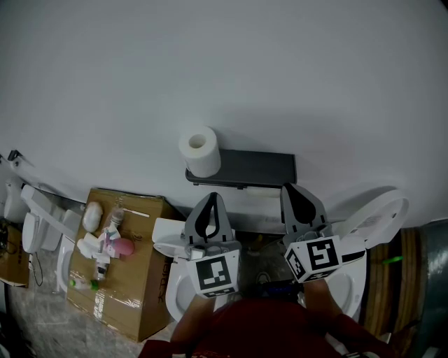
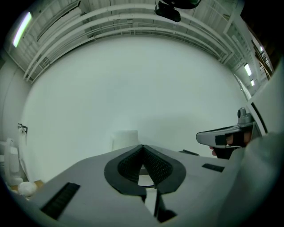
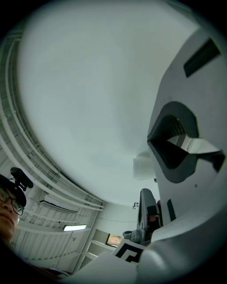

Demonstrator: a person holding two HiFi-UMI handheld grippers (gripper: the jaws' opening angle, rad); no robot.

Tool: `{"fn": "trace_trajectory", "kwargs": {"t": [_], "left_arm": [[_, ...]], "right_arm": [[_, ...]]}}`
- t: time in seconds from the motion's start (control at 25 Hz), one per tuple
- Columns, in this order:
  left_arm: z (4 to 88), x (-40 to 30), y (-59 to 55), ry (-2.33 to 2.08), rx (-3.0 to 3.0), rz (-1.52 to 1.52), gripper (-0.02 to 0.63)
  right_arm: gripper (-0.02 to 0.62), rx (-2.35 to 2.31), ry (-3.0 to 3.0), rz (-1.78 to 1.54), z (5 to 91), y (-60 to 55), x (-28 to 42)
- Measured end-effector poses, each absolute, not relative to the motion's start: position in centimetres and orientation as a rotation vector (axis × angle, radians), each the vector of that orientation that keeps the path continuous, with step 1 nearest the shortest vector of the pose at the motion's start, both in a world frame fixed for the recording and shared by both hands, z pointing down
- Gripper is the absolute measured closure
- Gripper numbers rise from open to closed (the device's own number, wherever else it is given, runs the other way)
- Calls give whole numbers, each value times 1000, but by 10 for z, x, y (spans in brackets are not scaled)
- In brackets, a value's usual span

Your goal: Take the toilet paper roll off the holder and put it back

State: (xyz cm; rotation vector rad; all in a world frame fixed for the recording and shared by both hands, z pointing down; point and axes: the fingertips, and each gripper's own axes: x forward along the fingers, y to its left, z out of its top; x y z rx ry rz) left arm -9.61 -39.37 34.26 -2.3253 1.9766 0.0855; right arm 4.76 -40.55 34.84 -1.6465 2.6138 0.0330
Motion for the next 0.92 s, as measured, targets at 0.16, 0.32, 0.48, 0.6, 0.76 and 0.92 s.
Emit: {"fn": "trace_trajectory", "kwargs": {"t": [0.16,0.32,0.48,0.6,0.76,0.92], "left_arm": [[344,-96,-394,1975,-2322,76,591],[345,-96,-394,1979,-2326,77,591],[354,-96,-396,1988,-2323,35,591],[357,-95,-395,1995,-2327,33,591],[357,-95,-396,1999,-2341,66,591],[358,-96,-395,2005,-2338,48,591]], "right_arm": [[586,-1641,2621,26,350,-405,45],[586,-1634,2629,34,349,-405,43],[586,-1623,2645,52,349,-403,42],[586,-1629,2647,46,351,-403,42],[586,-1635,2648,37,354,-403,40],[586,-1627,2662,52,353,-402,39]]}}
